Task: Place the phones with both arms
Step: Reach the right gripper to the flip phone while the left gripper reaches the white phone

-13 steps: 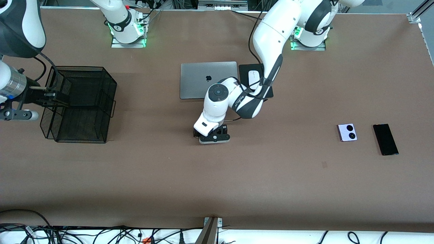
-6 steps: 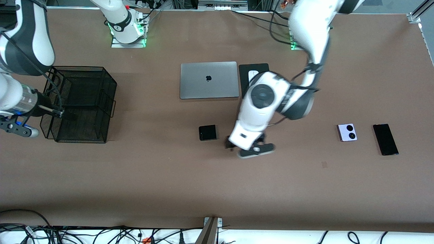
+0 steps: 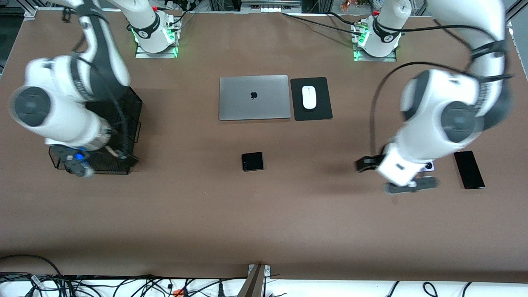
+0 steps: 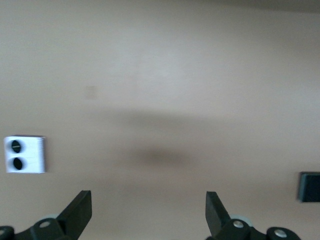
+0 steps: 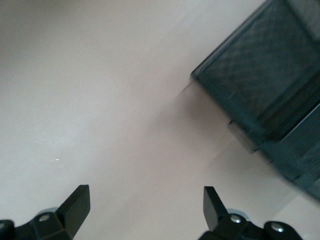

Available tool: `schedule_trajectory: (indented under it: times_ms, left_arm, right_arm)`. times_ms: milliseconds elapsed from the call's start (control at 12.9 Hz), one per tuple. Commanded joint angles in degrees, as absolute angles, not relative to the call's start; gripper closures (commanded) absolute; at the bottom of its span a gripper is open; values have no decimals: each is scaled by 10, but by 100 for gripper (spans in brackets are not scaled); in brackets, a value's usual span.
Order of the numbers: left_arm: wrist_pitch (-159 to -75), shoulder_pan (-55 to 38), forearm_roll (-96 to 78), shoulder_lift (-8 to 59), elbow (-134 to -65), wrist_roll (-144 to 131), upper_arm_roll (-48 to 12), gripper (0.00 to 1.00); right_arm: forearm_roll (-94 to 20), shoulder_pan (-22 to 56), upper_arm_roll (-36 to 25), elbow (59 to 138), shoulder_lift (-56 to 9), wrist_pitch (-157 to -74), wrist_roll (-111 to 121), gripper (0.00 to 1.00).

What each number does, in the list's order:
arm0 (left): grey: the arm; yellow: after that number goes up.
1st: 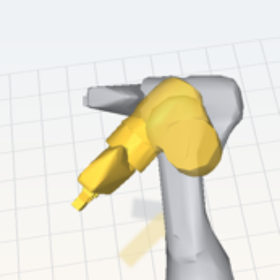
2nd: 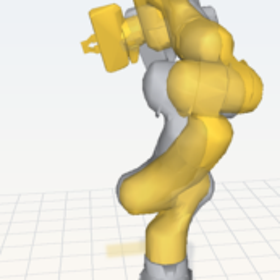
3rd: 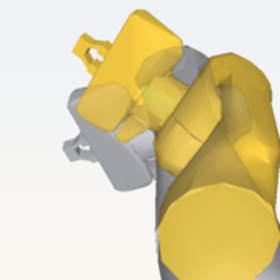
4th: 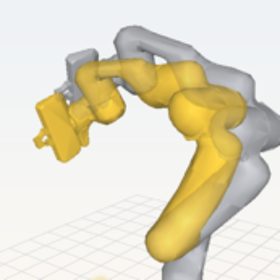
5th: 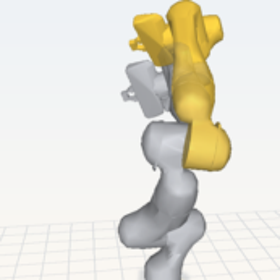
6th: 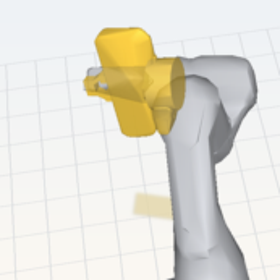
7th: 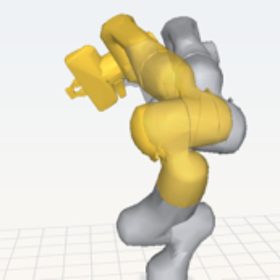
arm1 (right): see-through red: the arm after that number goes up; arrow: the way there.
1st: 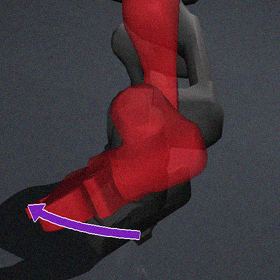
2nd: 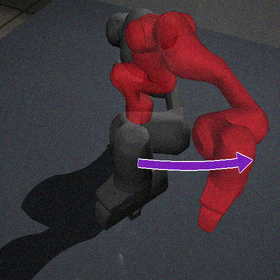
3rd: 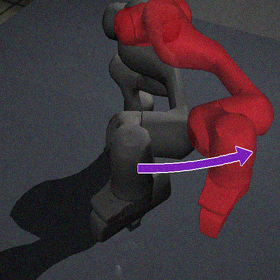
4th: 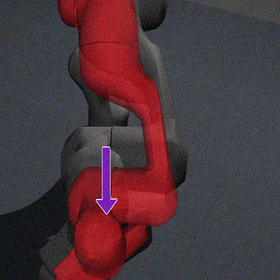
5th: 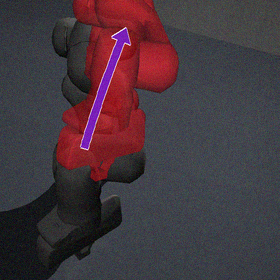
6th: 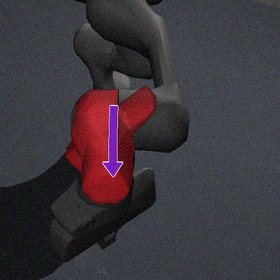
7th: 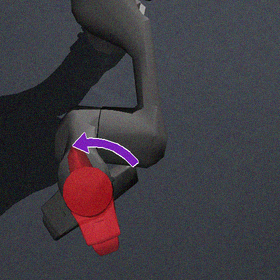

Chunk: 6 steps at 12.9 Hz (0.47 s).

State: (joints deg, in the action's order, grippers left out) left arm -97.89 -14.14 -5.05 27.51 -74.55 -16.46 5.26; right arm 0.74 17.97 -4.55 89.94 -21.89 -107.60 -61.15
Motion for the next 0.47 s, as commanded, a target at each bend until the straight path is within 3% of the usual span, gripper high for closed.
schedule_trajectory:
  times_ms: [0,233,388]
  left_arm:
    - [-952,-50,-64,250,-776,-38,41,0]
    - [-982,31,-59,270,-806,78,42,0]
    - [-1052,60,-46,286,-858,85,42,0]
  right_arm:
    - [-17,234,-51,845,-290,-1103,-746,0]
    - [-72,288,-48,781,-366,-1135,-933,0]
    - [-70,334,-48,764,-416,-1195,-1024,0]
